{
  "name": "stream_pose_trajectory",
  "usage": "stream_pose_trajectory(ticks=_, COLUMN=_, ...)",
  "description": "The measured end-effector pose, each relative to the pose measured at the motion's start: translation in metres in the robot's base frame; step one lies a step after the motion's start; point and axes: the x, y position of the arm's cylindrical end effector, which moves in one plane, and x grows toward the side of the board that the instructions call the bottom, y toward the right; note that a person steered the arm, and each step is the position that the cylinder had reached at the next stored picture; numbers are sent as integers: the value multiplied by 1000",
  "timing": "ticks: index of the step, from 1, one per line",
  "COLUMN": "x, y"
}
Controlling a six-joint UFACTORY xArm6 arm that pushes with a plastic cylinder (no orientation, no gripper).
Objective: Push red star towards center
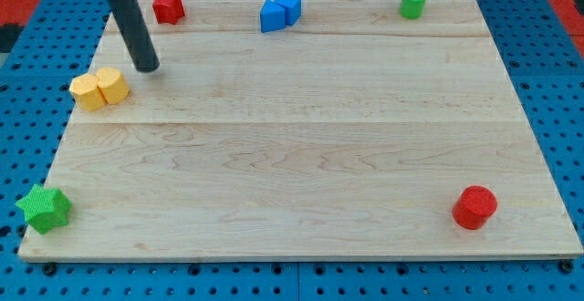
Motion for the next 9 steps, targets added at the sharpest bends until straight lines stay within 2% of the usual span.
stream_pose_trajectory(ticks=1, x=-27, y=-38)
stream_pose_trajectory(ticks=2, x=-108, y=-46)
stream_pose_trajectory(ticks=3, x=-137, y=-66)
stream_pose_trajectory(ticks=4, x=-136, y=-58)
stream_pose_trajectory(ticks=5, x=-136, y=25)
stream_pose_trajectory(ticks=6, x=-122, y=64)
stream_pose_trajectory(ticks=7, x=-91, y=61)
stream_pose_trajectory(ticks=9, x=-122, y=15)
